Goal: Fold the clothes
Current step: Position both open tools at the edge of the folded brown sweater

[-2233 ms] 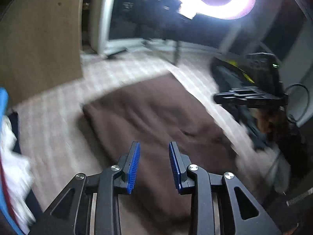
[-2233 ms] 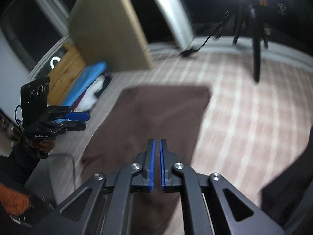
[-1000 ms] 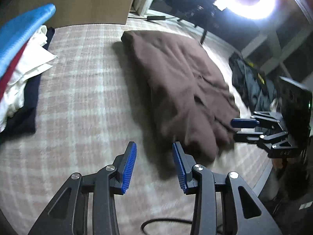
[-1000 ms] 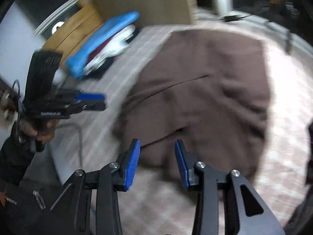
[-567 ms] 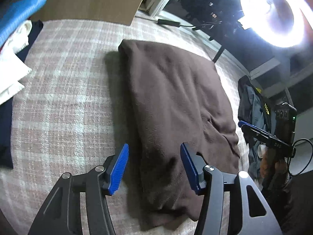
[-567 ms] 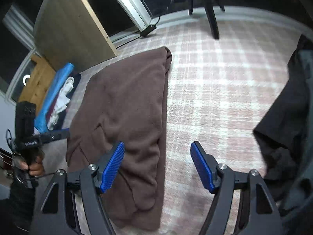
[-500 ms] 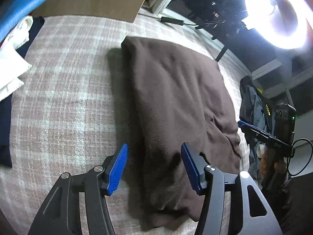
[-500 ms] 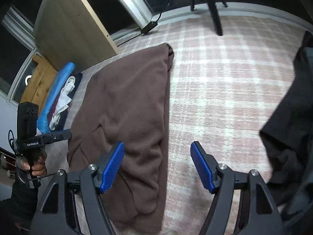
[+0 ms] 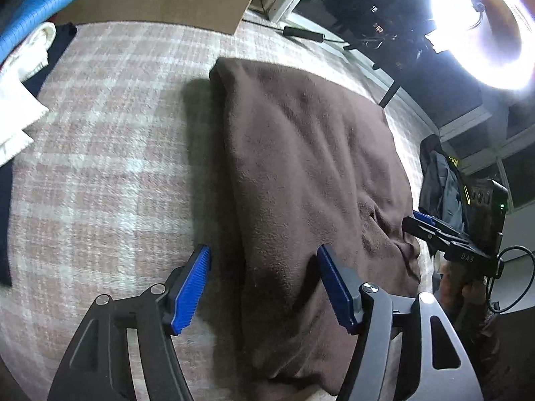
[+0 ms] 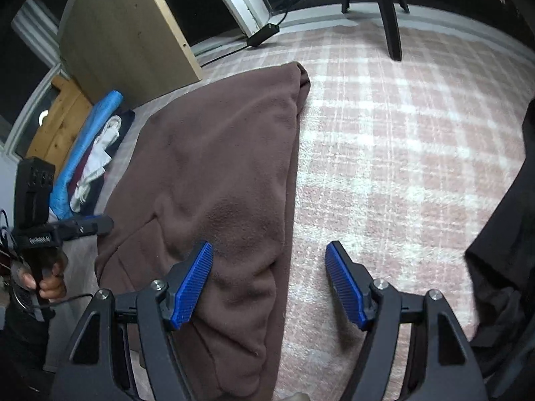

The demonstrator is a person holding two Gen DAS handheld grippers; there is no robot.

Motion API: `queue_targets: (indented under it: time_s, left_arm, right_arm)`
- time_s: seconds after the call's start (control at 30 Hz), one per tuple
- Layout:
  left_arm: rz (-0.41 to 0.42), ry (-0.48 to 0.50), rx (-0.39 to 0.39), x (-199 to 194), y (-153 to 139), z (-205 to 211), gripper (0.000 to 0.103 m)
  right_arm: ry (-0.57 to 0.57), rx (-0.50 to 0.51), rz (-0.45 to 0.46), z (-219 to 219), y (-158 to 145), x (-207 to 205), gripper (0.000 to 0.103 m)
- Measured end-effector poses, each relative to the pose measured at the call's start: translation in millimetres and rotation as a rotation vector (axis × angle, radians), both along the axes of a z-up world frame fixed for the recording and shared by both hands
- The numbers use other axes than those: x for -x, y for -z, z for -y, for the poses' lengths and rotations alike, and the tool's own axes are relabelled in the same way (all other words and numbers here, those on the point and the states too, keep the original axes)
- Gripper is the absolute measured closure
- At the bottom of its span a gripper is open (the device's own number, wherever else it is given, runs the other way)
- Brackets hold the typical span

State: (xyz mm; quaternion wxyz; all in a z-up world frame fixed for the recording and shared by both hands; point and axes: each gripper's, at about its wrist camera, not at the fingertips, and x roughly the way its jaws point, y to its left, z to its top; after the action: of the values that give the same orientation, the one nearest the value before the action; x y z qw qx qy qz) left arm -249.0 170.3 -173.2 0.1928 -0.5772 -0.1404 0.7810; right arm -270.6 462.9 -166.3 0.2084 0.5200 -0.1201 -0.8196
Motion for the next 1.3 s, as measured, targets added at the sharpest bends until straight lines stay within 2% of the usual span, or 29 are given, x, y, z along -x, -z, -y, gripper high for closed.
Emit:
queue_targets:
  time_s: [0.07,0.13,0.23,0.33,0.57,0.63,0.67,1.03,1.3]
  left_arm:
    - [-0.005,0.009,0.03,-2.0,0.8,-6.9,0.037]
    - [-0.01,0.018,0.06,-4.1,1.7,-13.8,0.028]
    - [-0.018,0.03,0.105,-7.2,2.9,-24.2,0.028]
    - [-0.028,0.025,0.167,-10.2,3.5,-33.1,0.027]
    - [-0.049,0.02,0.23,-13.0,5.8,-37.9,0.021]
    - [-0.062,0.009,0.276,-13.2,8.0,-39.2,0.004]
    - [-0.07,0.0,0.305,-13.2,9.8,-39.6,0.0]
    - [-0.105,0.01,0.281,-22.5,17.4,-35.7,0.0]
    - [-0.096,0.02,0.282,-23.3,22.3,-37.1,0.0]
  right_arm:
    - [-0.019,-0.005,-0.024,1.6,0.2,-2.6,0.026]
    - [-0.037,-0.009,-0.048,3.3,0.4,-5.3,0.026]
    - [-0.082,-0.068,-0.087,11.9,0.4,-10.6,0.024]
    - [-0.077,-0.081,-0.078,14.5,0.0,-8.4,0.024]
    - [-0.087,-0.116,-0.064,19.9,-0.8,-5.2,0.024]
    - [-0.087,-0.128,-0.068,21.3,-0.7,-6.2,0.024]
    - [-0.087,-0.135,-0.07,22.1,-0.7,-6.6,0.024]
    - [-0.096,-0.176,-0.082,25.8,-0.9,-9.3,0.023]
    - [-0.107,-0.197,-0.092,29.7,-1.5,-10.7,0.018]
